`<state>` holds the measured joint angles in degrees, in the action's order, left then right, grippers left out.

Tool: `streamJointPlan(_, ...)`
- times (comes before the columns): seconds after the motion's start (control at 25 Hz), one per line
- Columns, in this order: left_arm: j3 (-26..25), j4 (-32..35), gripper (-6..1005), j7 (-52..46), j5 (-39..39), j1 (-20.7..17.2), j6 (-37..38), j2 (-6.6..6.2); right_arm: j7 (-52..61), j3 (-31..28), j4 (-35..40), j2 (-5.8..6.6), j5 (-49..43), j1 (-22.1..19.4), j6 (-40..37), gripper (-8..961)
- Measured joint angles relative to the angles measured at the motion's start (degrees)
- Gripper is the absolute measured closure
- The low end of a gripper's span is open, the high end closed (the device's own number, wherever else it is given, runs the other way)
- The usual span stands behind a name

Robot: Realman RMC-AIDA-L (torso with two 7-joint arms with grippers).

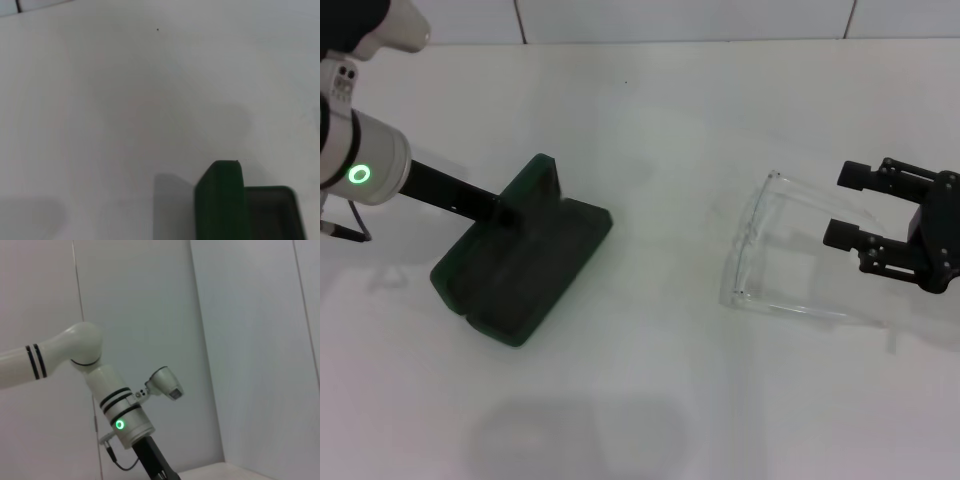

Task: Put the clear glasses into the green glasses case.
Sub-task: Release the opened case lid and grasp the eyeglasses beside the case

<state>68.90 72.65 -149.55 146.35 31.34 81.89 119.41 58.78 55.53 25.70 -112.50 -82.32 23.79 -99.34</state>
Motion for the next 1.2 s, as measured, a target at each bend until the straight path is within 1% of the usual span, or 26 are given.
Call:
streamJointPlan(0.08,0.21,0.52,621,0.26,0.01,-0.11,0.05,0.01,0.00,-0.16,0.10,0.01,-0.02,0.00,0.28,264)
streamJointPlan(0.2,0.57,1.85,773,0.83,-0.05,-0.41,0.27,0.03,0.66,-0.45,2.32,0.81,-0.30,0.07,0.45,265)
streamJointPlan(0.28,0.63,2.72,780,1.40,-0.51,-0.51,0.69,0.04,2.36,-0.25,4.90,1.61,-0.68,0.18,0.18,266)
streamJointPlan(0.36,0.64,3.91,787,1.90,-0.89,-0.73,1.03,0.08,5.79,-0.04,9.25,2.51,-2.61,0.90,0.07,266)
streamJointPlan(0.4,0.63,4.42,791,2.02,-0.93,-0.87,1.12,0.10,5.79,-0.04,9.25,2.51,-2.61,0.90,0.07,285)
streamJointPlan(0.44,0.64,5.22,791,2.19,-1.01,-1.09,1.20,0.13,11.55,0.03,16.15,3.12,-8.45,2.81,-0.36,303)
streamJointPlan(0.52,0.64,6.17,791,2.64,-1.40,-1.47,1.35,0.17,15.48,0.11,21.31,3.17,-13.13,4.54,-1.16,340)
streamJointPlan(0.6,0.61,7.09,791,3.25,-2.81,-1.93,1.57,0.15,21.60,0.66,30.69,2.73,-21.39,7.90,-2.89,362)
streamJointPlan(0.64,0.53,7.55,792,3.57,-3.68,-2.27,1.65,0.12,23.05,0.90,32.96,2.62,-23.71,9.11,-3.25,364)
streamJointPlan(0.72,0.32,8.22,792,4.66,-5.10,-2.85,1.71,0.10,26.96,1.88,37.82,2.62,-32.06,13.63,-4.47,369)
streamJointPlan(0.76,0.28,8.43,792,5.12,-5.54,-2.96,1.70,0.11,28.68,2.64,38.73,2.85,-38.21,17.88,-5.30,372)
streamJointPlan(0.84,0.27,8.81,792,5.76,-6.25,-3.48,1.70,0.18,29.39,2.98,38.54,3.00,-42.73,21.13,-5.75,371)
streamJointPlan(0.88,0.36,8.99,792,5.96,-6.68,-3.63,1.63,0.22,29.80,3.05,38.21,2.98,-47.68,24.19,-5.89,371)
streamJointPlan(0.92,0.51,9.13,792,6.36,-7.26,-3.80,1.46,0.27,29.82,3.18,38.10,2.84,-50.04,25.89,-5.73,371)
streamJointPlan(1.0,0.65,9.19,791,7.95,-8.28,-4.01,1.15,0.31,29.44,4.33,37.86,2.41,-53.42,28.02,-4.89,370)
streamJointPlan(1.16,0.39,9.21,791,12.68,-9.63,-4.40,0.89,0.25,28.79,11.38,37.56,0.70,-59.14,32.24,-0.58,399)
streamJointPlan(1.2,0.16,9.22,791,14.63,-9.51,-4.75,0.87,0.20,28.11,13.39,37.88,-0.47,-60.70,33.64,0.80,406)
